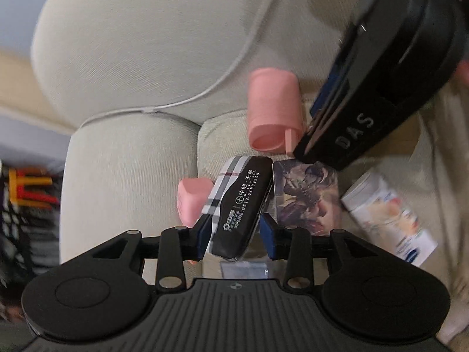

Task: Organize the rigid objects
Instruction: 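Move the left tool to the plaid tin while the right tool reaches the card box, then grasp the plaid tin case with the left tool while the right tool grasps the anime card box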

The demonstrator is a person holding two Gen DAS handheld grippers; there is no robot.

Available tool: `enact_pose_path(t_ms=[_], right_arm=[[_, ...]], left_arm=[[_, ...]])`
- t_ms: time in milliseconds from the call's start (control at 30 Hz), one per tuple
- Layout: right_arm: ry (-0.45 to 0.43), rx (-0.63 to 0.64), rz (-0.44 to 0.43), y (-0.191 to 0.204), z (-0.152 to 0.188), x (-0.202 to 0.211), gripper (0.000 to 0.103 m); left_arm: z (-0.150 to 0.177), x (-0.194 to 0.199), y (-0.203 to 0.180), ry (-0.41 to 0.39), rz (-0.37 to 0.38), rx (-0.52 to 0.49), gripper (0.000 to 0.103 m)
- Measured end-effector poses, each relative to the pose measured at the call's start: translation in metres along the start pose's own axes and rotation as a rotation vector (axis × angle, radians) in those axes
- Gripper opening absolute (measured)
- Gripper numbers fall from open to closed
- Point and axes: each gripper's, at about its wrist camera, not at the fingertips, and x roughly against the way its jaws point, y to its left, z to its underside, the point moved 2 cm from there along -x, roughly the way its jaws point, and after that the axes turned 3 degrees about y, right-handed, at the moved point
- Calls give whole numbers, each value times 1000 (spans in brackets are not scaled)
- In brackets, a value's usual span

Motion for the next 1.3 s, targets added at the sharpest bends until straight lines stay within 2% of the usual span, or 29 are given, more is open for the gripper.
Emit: enact_pose_path(t_ms=[133,200,267,333,367,467,533,567,600,767,900,967,1067,1167,1233,1267,1300], right_arm=[[4,18,-8,4,-1,-6,42],[15,6,-14,1,-2,-9,44],[32,-32,-4,-4,-4,-12,45],[44,-56,-21,-7,-5,-15,45],[47,-60,-25,-8,-5,-16,45],[43,-60,-36,-8,-6,-17,45],[32,-63,-42,-8,-6,-15,45],[28,-67,-44,-8,-6,-14,45],[24,-71,-51,-9,-6,-13,45],[14,-81,-77,-12,-2,-6,49],[13,-97,-120,-13,2,0,49],[9,-99,-124,-12,3,3,49],[-14,-96,-104,-9,6,8,49],[-24,-145,-92,-17,6,9,49],[-32,-189,-102,-22,3,7,43],[-36,-201,-104,-24,2,7,33],[-36,-208,-98,-24,1,5,30]], left_arm=[[-10,-15,-12,41,-15,-118,50],[-13,-22,-10,50,17,-121,50],[-15,-26,-7,46,19,-114,49],[-15,-29,-5,51,34,-116,40],[-14,-29,-4,53,41,-117,39],[-14,-28,-1,47,47,-93,22],[-15,-22,3,27,21,-49,11],[-14,-18,10,21,15,-6,8],[-13,-15,16,17,15,37,0],[-1,9,57,-36,76,348,0],[13,30,73,-81,109,507,0],[14,38,69,-88,108,506,0],[14,40,57,-97,135,445,0],[14,39,49,-108,156,416,8],[12,36,48,-119,172,417,15],[10,33,48,-120,178,417,19],[8,29,47,-120,183,415,25]])
